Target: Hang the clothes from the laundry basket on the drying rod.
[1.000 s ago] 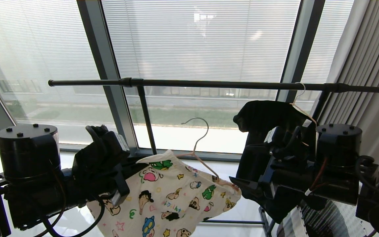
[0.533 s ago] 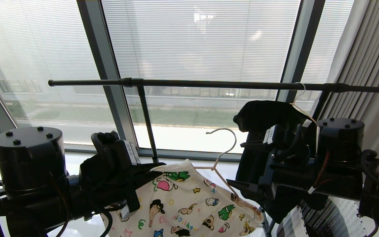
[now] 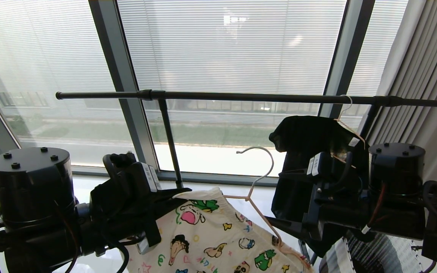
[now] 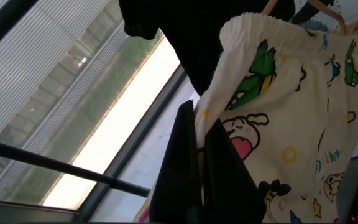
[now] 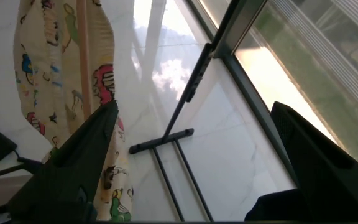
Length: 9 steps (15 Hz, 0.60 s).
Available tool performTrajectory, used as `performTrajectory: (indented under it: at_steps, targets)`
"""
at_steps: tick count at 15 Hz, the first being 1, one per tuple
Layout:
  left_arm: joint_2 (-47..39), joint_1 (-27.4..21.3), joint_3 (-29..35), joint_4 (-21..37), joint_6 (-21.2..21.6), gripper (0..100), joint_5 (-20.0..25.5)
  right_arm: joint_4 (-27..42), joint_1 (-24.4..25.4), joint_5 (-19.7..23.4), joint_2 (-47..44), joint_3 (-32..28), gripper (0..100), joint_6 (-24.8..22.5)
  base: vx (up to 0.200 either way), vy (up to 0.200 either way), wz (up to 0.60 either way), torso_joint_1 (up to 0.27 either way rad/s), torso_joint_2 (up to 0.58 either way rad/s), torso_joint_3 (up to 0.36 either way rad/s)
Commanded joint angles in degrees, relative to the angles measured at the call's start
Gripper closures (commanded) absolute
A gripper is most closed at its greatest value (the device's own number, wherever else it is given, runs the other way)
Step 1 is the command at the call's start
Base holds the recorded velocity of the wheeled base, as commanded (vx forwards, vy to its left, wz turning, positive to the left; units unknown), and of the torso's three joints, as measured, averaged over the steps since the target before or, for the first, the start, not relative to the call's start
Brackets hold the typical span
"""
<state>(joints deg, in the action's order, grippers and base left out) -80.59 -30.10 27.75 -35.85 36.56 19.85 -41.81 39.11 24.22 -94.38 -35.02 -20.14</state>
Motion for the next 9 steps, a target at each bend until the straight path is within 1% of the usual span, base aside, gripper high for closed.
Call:
performTrajectory:
  at_steps: [1, 4, 9]
  targets:
    - [-0.18, 0.13, -0.06, -0.01, 0.0, 100, -0.33, -0.02, -0.61, 0.74, 3.15, 2.33, 0, 0.1, 0.0, 0.0, 0.0, 0.0, 0.0, 0.0]
    - [-0.36, 0.04, 0.03, -0.01, 0.0, 100, -1.13, -0.02, -0.35, 1.27, 4.73, 2.94, 0, 0.1, 0.0, 0.0, 0.0, 0.0, 0.0, 0.0]
    - [0.0, -0.22, 0.2, -0.01, 0.0, 100, -1.21, -0.02, 1.15, 1.27, 3.76, 2.86, 0, 0.01, 0.0, 0.0, 0.0, 0.0, 0.0, 0.0]
